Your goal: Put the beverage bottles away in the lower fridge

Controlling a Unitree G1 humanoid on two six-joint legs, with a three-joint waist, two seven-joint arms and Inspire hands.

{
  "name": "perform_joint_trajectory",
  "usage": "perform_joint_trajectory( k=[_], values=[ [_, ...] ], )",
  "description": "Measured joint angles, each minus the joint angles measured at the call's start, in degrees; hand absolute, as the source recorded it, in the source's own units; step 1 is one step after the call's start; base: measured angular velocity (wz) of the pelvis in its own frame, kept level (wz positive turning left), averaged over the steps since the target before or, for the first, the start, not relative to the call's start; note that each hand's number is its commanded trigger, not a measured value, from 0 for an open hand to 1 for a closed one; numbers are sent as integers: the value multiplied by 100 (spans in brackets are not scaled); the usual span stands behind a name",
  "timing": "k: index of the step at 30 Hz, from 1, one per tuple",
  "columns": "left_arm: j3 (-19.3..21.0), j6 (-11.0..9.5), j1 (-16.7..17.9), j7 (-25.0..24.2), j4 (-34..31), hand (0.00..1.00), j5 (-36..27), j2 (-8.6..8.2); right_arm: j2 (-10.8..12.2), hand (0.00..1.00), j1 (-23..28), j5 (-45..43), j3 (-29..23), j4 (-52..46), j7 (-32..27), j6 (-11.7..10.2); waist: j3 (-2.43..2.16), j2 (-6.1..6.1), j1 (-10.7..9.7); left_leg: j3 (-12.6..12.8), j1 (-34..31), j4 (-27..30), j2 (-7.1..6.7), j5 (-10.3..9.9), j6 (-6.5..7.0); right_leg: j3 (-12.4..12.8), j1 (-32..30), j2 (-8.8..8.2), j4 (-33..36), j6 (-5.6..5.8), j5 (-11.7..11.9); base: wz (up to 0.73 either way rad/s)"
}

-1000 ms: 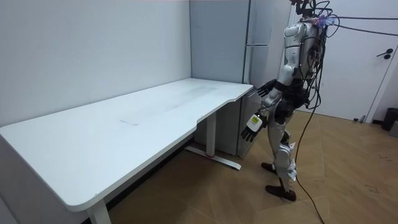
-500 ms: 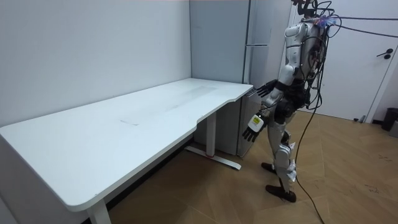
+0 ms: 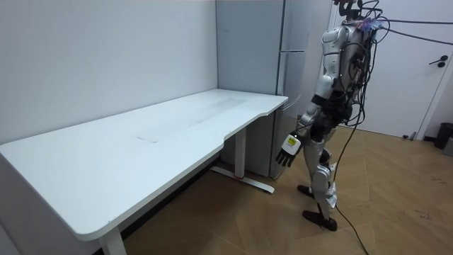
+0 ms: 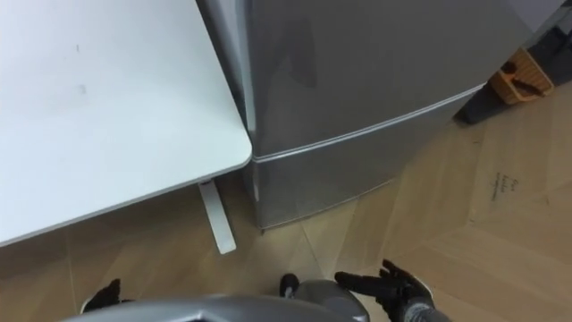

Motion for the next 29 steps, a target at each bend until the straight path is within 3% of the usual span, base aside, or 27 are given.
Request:
perform_joint_trajectory(
  k=[3, 7, 11, 16, 21, 23, 29],
  values=[
    [146, 23, 37, 21, 121, 0, -1, 9, 1, 0, -70, 0, -122, 284, 8, 23, 3, 16, 55, -7, 66, -20, 16, -6, 19, -4, 132, 12, -155, 18, 57, 2],
    [350, 211, 125, 172, 324, 0, 0, 20, 1, 0, -125, -3, -192, 482, -16, 82, 6, 10, 53, -80, 160, -42, 91, -16, 30, -184, 306, -8, -237, 11, 51, 13],
    [356, 434, 133, 238, 365, 0, 2, 21, 0, 0, -231, -1, -191, 660, -40, 182, 14, -10, 68, -280, 181, -38, 99, -26, 10, -315, 397, -10, -246, -17, -7, 24],
    [361, 542, 140, 239, 359, 0, 251, 0, -8, 0, -236, -7, -181, 661, -49, 284, 16, -11, 112, -386, 170, -15, 128, -40, -25, -476, 439, -15, -249, -57, -67, 13],
    [335, 557, 115, 184, 346, 0, 625, -23, -24, 0, -244, -55, -218, 669, -64, 306, 13, -7, 141, -730, 57, 24, 129, -29, -53, -749, 465, -79, -243, -72, -180, 35],
    [330, 652, 153, 122, 339, 0, 751, -25, -20, 0, -248, -185, -319, 665, -64, 335, 13, 5, 82, -944, 48, 27, 128, -24, -59, -901, 541, -118, -249, -66, -269, 48],
    [327, 756, 188, -19, 252, 0, 757, -50, -24, 0, -285, -242, -308, 668, -123, 339, 9, 18, 120, -1153, -24, 94, 128, -24, -59, -1108, 573, -170, -252, -44, -371, 22]
  ],
)
